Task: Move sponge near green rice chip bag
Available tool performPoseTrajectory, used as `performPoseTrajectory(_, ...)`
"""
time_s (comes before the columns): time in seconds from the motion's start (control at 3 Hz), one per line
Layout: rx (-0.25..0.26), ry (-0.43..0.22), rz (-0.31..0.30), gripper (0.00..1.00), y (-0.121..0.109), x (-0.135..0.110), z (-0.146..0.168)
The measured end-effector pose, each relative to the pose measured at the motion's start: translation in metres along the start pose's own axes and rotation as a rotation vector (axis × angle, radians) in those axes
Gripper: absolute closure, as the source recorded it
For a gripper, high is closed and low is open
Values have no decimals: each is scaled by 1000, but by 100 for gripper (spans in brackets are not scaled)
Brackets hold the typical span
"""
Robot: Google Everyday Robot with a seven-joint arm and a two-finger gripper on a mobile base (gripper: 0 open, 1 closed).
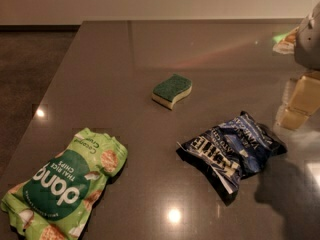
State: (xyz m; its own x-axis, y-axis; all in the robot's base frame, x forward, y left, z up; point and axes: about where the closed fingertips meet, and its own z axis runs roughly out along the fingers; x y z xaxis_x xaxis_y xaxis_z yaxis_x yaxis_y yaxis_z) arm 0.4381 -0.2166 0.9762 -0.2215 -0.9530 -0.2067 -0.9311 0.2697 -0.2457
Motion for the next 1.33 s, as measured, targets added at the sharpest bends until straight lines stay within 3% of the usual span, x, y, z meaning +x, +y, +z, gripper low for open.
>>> performPoseTrajectory(0.67,-20,-36,0,0,-9,-11,6)
performPoseTrajectory(1.33,-57,-137,-7,0,-43,-63,46)
